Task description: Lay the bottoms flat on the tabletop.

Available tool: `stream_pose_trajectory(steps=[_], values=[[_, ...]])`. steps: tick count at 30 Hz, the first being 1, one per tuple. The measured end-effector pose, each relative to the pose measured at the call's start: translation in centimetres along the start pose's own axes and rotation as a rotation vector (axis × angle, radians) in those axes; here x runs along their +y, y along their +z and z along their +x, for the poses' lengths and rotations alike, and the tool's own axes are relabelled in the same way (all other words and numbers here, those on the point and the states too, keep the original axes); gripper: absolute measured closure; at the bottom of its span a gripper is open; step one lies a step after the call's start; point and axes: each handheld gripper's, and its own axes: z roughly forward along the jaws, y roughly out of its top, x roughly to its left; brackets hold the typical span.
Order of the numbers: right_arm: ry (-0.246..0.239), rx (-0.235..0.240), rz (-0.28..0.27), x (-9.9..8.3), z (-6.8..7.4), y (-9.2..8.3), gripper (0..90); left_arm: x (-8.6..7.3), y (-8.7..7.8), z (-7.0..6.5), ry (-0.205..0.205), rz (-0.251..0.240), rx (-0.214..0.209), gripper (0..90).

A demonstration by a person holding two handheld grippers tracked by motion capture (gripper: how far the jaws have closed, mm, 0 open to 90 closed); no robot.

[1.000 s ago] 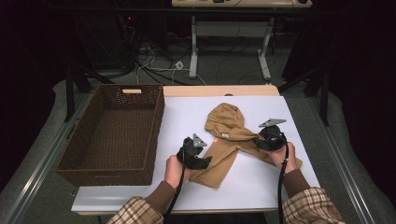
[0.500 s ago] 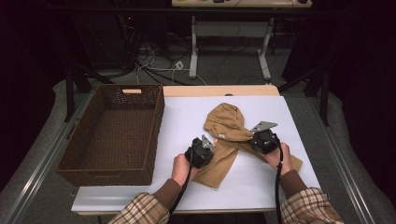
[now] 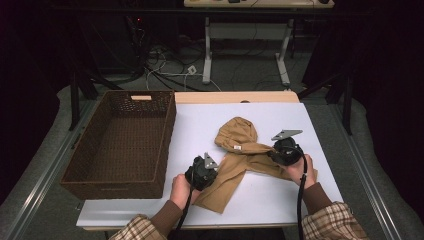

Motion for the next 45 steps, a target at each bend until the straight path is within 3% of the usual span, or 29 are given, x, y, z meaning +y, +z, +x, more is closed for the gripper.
stream_pose_trajectory(steps=[6, 8, 13, 19, 21, 25, 27, 30, 35, 45], values=[[-0.041, -0.009, 0.039, -0.3, 0.4, 1.0, 76.2, 0.1, 0.5, 0.4, -0.008, 0.006, -0.009, 79.3], [-0.053, -0.013, 0.039, -0.3, 0.5, 1.0, 71.0, 0.2, 0.6, 0.5, -0.012, 0.0, -0.009, 71.8], [-0.1, -0.011, 0.039, 0.2, 1.2, 1.2, 48.1, 1.0, 1.4, 1.0, -0.036, -0.005, 0.006, 56.3], [-0.174, 0.007, 0.015, 0.9, 2.6, 1.3, 37.4, 1.8, 2.4, 1.1, -0.055, -0.021, 0.005, 48.8], [-0.2, 0.005, 0.013, 1.1, 3.2, 1.4, 39.4, 1.9, 2.7, 1.0, -0.048, -0.022, -0.002, 49.1], [-0.255, 0.001, 0.012, 1.3, 4.0, 1.7, 61.4, 2.2, 3.3, 0.8, -0.041, -0.035, -0.009, 55.6], [-0.255, -0.012, -0.002, 1.3, 4.1, 1.8, 73.1, 2.3, 3.5, 0.8, -0.036, -0.046, -0.009, 61.6], [-0.246, -0.016, -0.016, 1.2, 4.0, 1.6, 81.7, 2.2, 3.5, 0.8, -0.033, -0.054, -0.015, 72.9], [-0.214, -0.018, -0.046, 1.1, 3.6, 1.2, 85.1, 2.1, 3.4, 1.0, -0.036, -0.062, -0.017, 86.4], [-0.103, -0.03, -0.118, 0.8, 1.8, -0.2, 85.8, 1.8, 2.2, 1.0, -0.039, -0.086, -0.005, 88.2]])
